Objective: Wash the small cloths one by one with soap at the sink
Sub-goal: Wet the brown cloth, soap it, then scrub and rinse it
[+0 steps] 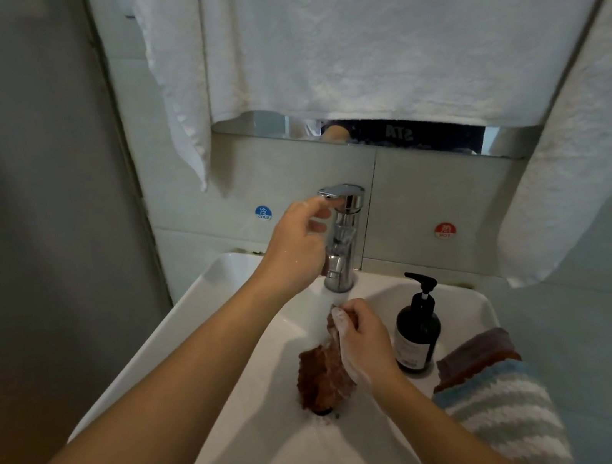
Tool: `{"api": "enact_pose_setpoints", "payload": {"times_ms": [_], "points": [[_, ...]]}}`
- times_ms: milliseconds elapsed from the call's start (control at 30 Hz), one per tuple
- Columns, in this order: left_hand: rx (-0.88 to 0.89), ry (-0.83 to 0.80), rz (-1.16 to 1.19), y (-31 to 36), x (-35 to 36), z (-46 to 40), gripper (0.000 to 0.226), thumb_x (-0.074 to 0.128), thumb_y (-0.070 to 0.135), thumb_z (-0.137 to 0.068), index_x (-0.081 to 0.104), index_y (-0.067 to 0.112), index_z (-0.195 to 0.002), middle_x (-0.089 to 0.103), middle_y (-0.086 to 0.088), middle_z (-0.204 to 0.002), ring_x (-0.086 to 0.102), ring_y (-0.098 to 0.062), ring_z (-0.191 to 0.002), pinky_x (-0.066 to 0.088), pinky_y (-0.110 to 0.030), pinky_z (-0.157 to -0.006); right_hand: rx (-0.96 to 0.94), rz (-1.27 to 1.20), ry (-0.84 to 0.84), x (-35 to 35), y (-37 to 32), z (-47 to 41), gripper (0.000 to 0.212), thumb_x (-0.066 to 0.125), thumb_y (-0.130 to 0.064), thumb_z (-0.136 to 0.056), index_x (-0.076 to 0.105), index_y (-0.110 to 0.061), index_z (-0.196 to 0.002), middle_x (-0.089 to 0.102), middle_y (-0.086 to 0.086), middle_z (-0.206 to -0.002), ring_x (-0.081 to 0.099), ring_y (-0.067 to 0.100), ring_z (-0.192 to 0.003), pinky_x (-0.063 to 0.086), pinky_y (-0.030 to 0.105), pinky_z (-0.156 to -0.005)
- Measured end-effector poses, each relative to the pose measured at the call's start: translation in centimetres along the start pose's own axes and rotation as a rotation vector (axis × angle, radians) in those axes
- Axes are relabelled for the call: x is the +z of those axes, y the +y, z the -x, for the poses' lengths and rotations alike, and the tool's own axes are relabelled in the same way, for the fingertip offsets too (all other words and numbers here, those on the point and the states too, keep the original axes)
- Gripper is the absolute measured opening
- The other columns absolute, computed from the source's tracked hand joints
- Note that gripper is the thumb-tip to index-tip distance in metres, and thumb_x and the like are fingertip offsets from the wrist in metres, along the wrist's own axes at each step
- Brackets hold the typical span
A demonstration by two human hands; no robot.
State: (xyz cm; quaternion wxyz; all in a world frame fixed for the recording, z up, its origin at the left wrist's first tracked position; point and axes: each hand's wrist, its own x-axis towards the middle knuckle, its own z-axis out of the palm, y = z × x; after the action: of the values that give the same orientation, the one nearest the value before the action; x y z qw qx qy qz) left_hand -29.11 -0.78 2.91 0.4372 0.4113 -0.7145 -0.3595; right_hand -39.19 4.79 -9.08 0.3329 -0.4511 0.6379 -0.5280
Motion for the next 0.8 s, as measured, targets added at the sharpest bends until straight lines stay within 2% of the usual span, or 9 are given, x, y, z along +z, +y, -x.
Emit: {"api": "enact_pose_setpoints", "payload": {"times_ms": [200,367,533,667,800], "points": [[0.005,-0.006,0.026,0.55,-0.01,-0.29,0.058,0.036,-0.014,-0.089,0.059,0.024,-0.126,0.051,0.001,-0.123,0.053,-0.015,-0.113,0.046,-0.023,-0.077,0.001,0.026,0.016,-0.19,0.15,-0.12,0.02,0.049,-0.023,-0.102,0.056,-0.017,-0.084,0.056,-0.003,-0.069,0.048,0.006,-0.059,0.039,0.014,-0.053],[0.0,-0.006,0.039,0.69,0.0,-0.48,0.059,0.036,-0.014,-0.088,0.059,0.023,-0.127,0.05,0.001,-0.124,0.053,-0.016,-0.112,0.048,-0.027,-0.078,-0.012,0.061,0.012,-0.26,-0.05,0.03,0.021,0.048,-0.024,-0.102,0.055,-0.019,-0.083,0.056,-0.003,-0.07,0.049,0.008,-0.061,0.039,0.018,-0.056],[-0.007,-0.018,0.049,0.79,-0.06,-0.72,0.059,0.036,-0.015,-0.089,0.057,0.021,-0.13,0.049,0.002,-0.124,0.053,-0.015,-0.112,0.048,-0.021,-0.071,-0.01,0.061,-0.001,-0.08,0.1,-0.01,0.021,0.048,-0.023,-0.102,0.054,-0.02,-0.082,0.057,-0.002,-0.072,0.05,0.01,-0.065,0.04,0.024,-0.062],[0.002,-0.025,0.063,0.76,-0.04,-0.71,0.059,0.036,-0.015,-0.089,0.058,0.025,-0.127,0.049,0.002,-0.125,0.053,-0.015,-0.113,0.049,-0.025,-0.077,-0.008,0.076,0.003,-0.27,-0.08,0.09,0.021,0.048,-0.023,-0.102,0.053,-0.021,-0.081,0.055,-0.004,-0.07,0.048,0.009,-0.062,0.038,0.023,-0.06],[0.017,-0.016,0.074,0.3,-0.23,-0.94,0.06,0.036,-0.016,-0.088,0.059,0.024,-0.126,0.051,0.001,-0.121,0.053,-0.014,-0.108,0.047,-0.02,-0.074,0.015,0.053,-0.01,-0.1,-0.09,0.11,0.019,0.049,-0.023,-0.101,0.056,-0.018,-0.083,0.057,-0.001,-0.072,0.05,0.012,-0.064,0.041,0.027,-0.063]]}}
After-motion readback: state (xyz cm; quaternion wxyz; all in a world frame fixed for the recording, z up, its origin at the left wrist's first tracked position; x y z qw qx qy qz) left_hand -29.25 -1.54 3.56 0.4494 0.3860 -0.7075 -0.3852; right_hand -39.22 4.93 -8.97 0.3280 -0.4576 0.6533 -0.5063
